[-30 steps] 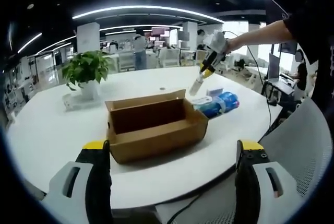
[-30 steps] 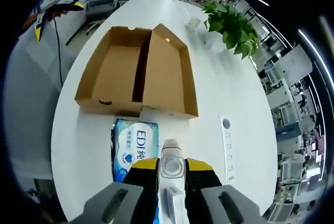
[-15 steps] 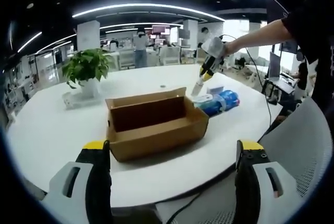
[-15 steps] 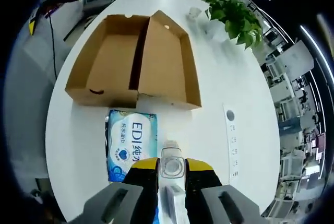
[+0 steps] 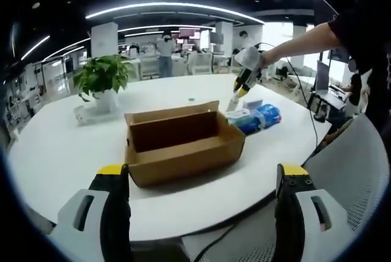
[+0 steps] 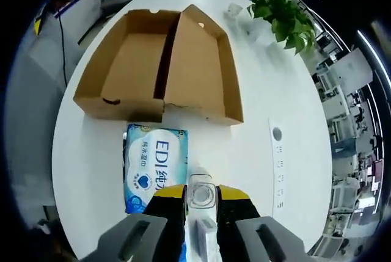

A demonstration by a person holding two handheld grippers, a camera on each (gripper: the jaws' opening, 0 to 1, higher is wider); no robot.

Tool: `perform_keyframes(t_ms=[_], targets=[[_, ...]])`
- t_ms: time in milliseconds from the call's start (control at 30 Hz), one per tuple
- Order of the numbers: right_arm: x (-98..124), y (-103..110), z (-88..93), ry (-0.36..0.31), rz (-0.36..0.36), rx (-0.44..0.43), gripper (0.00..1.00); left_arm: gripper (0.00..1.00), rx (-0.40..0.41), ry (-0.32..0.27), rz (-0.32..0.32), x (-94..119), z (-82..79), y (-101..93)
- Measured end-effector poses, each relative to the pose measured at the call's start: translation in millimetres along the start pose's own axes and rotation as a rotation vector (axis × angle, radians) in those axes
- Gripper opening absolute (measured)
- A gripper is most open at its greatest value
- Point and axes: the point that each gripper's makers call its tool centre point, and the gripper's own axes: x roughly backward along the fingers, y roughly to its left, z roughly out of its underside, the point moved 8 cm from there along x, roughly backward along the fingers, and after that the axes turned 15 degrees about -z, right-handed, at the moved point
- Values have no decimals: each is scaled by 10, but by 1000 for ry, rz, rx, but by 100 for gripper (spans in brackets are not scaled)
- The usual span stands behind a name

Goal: Operate the shoe box by opening the lid, removing the specified soft item, and placing it in the target area until the item is outside and the box remains undamaged.

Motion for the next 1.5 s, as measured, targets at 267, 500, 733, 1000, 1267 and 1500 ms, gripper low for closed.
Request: perform_keyframes(t_ms=[267, 500, 733, 1000, 1267, 1500], targets=[[-77, -6, -21, 12, -25, 16, 14, 98, 9, 4, -5, 0, 3, 11], [-77, -27, -47, 6, -32, 20, 14, 97, 11, 12, 1, -4, 9, 4], [-66, -78, -51, 13, -15, 35, 19, 97, 11, 14, 4, -2, 12, 2], [-72, -121, -73, 11, 3, 33, 19, 97, 14, 15, 5, -4, 15, 7], [-73, -201, -72, 6, 20, 18, 20, 97, 23, 16, 3, -7, 17, 14], [-68, -219, -65, 6, 28, 12, 20, 97, 26, 17, 3, -11, 19, 19]])
